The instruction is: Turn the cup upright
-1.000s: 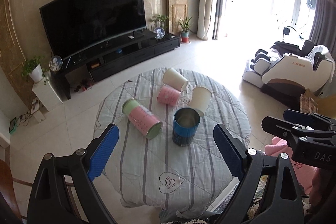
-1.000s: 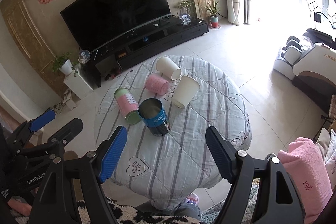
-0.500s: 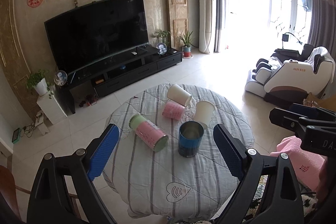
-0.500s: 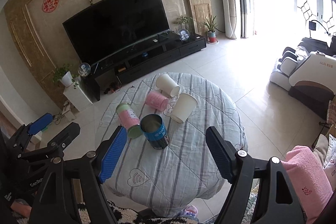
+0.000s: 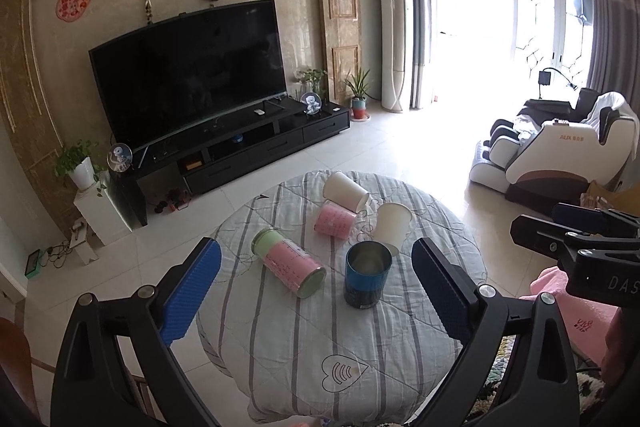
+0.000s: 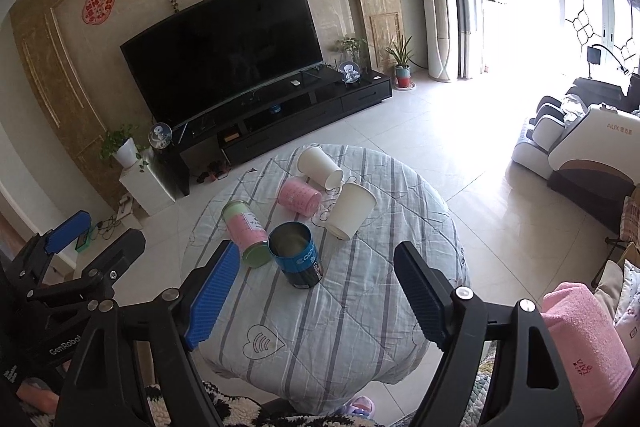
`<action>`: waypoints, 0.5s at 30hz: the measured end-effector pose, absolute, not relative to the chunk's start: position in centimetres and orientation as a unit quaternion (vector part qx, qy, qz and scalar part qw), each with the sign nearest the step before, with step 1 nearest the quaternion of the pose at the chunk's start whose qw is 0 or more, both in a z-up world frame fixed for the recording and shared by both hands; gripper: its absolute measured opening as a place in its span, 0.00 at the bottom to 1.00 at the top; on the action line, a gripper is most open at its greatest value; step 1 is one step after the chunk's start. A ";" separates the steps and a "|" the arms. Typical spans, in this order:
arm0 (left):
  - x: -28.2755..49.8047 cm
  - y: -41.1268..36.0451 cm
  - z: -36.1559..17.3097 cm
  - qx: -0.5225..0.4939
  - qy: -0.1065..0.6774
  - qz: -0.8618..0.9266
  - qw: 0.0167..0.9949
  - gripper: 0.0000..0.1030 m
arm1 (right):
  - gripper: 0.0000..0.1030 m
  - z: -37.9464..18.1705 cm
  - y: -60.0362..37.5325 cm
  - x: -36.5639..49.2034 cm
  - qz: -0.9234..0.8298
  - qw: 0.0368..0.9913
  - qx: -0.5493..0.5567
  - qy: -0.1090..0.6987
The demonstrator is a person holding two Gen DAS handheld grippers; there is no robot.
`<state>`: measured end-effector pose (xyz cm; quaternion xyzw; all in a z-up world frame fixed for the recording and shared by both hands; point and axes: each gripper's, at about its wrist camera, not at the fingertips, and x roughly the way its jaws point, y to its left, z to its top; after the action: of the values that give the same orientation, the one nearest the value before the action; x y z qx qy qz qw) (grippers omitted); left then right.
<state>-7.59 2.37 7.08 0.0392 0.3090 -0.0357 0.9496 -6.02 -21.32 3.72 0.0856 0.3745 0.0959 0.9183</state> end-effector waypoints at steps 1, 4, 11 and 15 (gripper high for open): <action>-7.6 2.4 7.1 0.038 0.308 -0.036 0.950 0.95 | 0.78 3.7 -21.3 -6.0 0.096 0.918 0.085 0.375; -7.6 2.3 7.1 0.040 0.309 -0.035 0.950 0.95 | 0.78 3.8 -21.4 -6.0 0.095 0.919 0.084 0.374; -7.6 2.2 7.5 0.040 0.308 -0.033 0.950 0.95 | 0.78 3.8 -21.5 -6.0 0.097 0.918 0.082 0.377; -7.5 2.0 7.7 0.041 0.304 -0.032 0.951 0.95 | 0.79 3.8 -21.6 -6.0 0.098 0.919 0.079 0.375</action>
<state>-7.54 1.96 7.69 0.0415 0.3036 -0.0316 0.9514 -6.03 -21.59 3.79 0.0793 0.3745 0.0984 0.9186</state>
